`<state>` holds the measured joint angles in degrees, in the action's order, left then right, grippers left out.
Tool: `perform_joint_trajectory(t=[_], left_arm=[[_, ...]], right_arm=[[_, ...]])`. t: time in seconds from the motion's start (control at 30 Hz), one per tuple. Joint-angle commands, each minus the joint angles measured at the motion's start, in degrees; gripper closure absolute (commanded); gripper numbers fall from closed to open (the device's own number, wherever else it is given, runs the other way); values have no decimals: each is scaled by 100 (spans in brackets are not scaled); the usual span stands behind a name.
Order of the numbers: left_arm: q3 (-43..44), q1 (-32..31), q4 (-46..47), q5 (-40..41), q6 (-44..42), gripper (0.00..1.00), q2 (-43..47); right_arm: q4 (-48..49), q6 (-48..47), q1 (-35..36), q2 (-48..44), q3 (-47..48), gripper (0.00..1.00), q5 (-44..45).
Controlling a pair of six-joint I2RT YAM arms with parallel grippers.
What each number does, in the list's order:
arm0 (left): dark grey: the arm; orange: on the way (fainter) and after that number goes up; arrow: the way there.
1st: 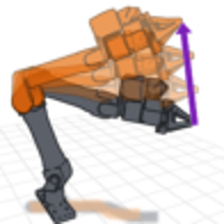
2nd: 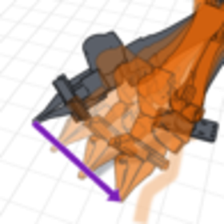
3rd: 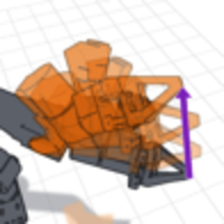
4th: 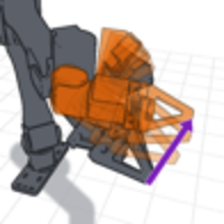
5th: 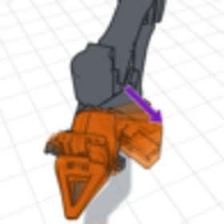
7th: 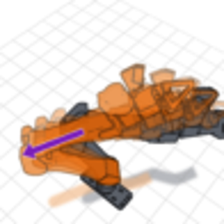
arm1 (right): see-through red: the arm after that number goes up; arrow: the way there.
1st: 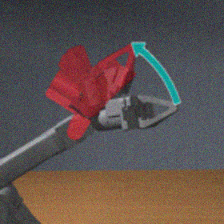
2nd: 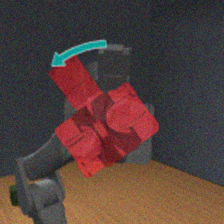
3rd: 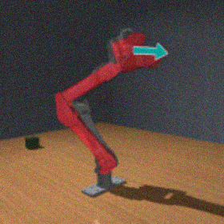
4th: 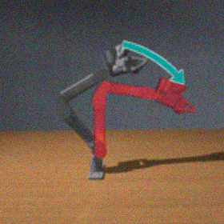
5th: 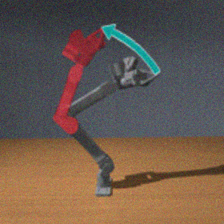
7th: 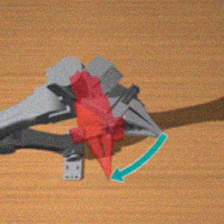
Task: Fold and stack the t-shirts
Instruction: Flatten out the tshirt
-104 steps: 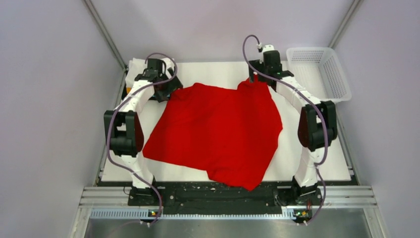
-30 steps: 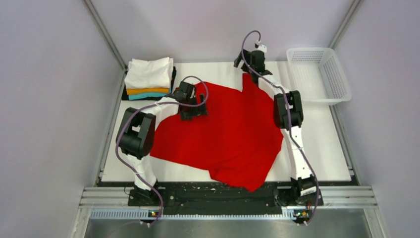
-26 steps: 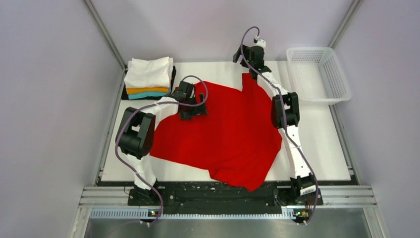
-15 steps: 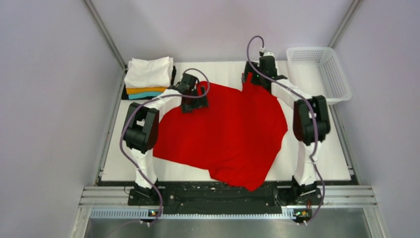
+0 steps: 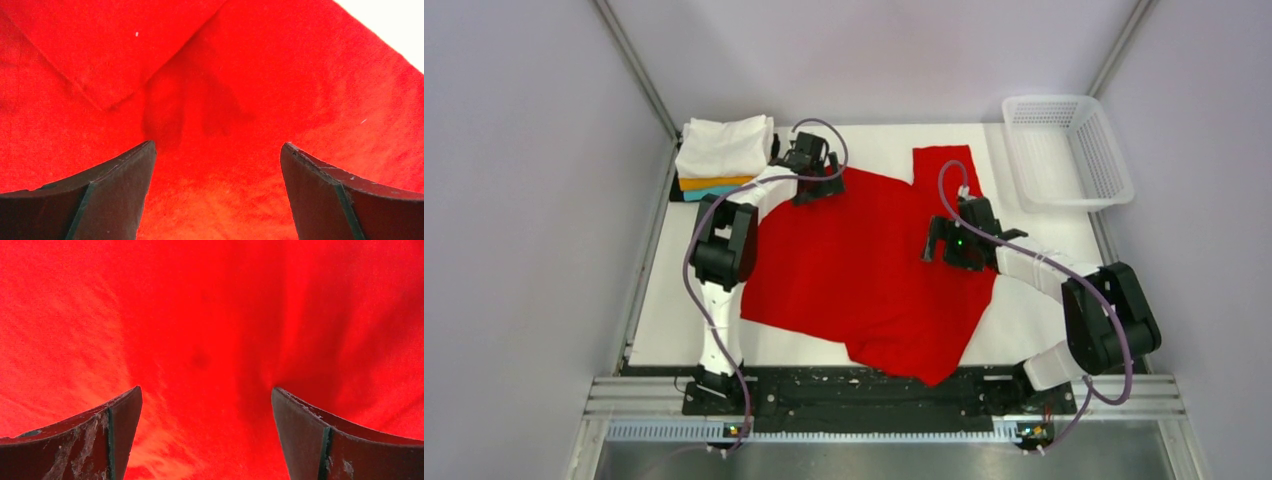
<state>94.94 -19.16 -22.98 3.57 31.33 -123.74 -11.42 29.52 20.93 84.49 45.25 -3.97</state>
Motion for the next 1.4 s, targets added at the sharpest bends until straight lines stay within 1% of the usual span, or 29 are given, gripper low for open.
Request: perform_joint_trajectory(t=[0.0,0.07,0.2,0.37,0.47,0.53,0.63,0.77,0.87,0.93,1.03,1.13,1.2,1.27,1.37], left_arm=[[157,37,500,496,-91,1,-254],[281,68,581,741,-88,1,-406],[954,236,346,941,-73,1,-816],[2025,577,-101,131,210,1,-1526],[2529,723,-169,-260,405,1,-1804],[2756,782,-41,-539,460,1,-1858],[2928,856,380,-435,609,1,-1854],[3134,1087,1448,-414,1031,1,-2118],[4291,1267,1571,-640,1427,1,-2741],[4587,1324,1840,-759,1684,1,-2952],[4555,1323,2058,-884,1727,1,-2840],[4320,1295,1989,-1046,1464,1,-2440],[3913,1256,1920,-1078,1186,1,-1991],[3379,1194,1755,-1003,896,1,-1355],[2563,1080,1377,-1058,586,1,-546]], right_arm=[[-547,215,-14,-331,-126,1,114],[-719,183,-84,-286,-192,1,129],[-1063,73,-356,-204,-282,1,160],[-1361,-148,-639,-260,-299,1,355],[-1428,-252,-682,-260,-273,1,363],[-1464,-293,-694,-232,-250,1,374],[-1534,-367,-713,-214,-237,1,379],[-1642,-467,-761,-285,-244,1,545],[-1722,-528,-789,-303,-256,1,578],[-1755,-558,-794,-305,-251,1,573],[-1761,-617,-795,-350,-156,1,567],[-1759,-715,-796,-401,41,1,535],[-1763,-768,-793,-433,185,1,520],[-1774,-843,-797,-472,325,1,537],[-1928,-942,-811,-532,436,1,830]])
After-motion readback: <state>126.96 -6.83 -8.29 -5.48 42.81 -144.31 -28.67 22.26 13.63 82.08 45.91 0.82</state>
